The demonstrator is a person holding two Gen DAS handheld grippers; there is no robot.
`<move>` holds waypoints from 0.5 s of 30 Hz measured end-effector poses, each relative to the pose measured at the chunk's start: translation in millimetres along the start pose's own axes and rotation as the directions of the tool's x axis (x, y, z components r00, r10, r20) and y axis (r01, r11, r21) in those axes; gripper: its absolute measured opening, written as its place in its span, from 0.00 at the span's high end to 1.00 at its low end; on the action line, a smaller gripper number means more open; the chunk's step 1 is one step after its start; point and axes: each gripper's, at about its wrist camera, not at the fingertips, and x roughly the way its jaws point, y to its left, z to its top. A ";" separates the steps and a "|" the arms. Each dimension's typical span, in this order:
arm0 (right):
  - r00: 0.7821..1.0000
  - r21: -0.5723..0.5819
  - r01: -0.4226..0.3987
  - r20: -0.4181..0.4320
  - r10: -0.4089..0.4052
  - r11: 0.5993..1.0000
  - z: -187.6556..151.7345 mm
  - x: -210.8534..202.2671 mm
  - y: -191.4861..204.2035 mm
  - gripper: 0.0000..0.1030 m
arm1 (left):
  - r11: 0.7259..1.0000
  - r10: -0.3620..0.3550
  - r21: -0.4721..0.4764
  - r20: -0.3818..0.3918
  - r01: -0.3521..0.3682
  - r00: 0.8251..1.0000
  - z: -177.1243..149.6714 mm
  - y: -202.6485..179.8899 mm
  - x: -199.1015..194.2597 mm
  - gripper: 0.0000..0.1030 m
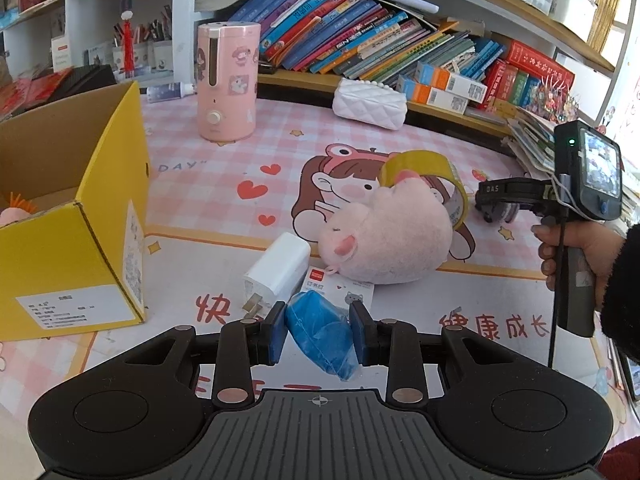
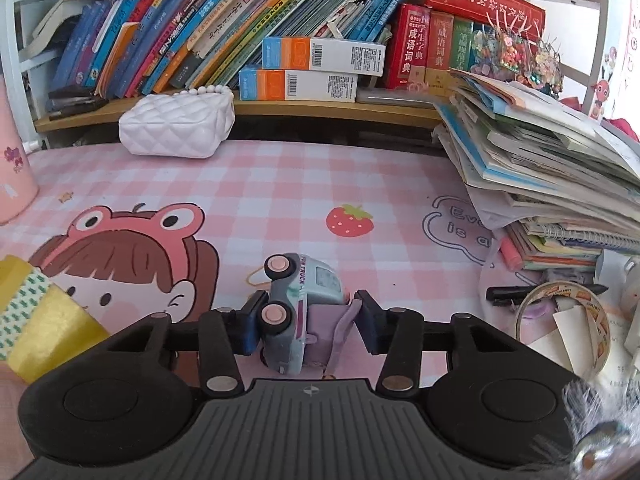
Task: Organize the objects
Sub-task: 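Grasp the blue cloth pouch with the left gripper while the right grasps the grey toy car, then lift the pouch with the left gripper while the right carries the car toward the yellow box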
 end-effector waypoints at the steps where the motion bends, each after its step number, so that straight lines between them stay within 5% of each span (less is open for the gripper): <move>1: 1.000 0.000 0.001 0.005 -0.001 1.000 0.3 -4.6 0.2 0.58 | 1.000 -0.003 -0.002 0.003 0.003 1.000 -0.4 0.9 -0.9 0.70; 15: 0.998 0.008 -0.012 0.056 0.011 1.000 -22.4 -114.7 18.1 0.58 | 0.998 -0.065 0.009 0.098 0.065 0.993 -1.9 21.7 -32.3 0.70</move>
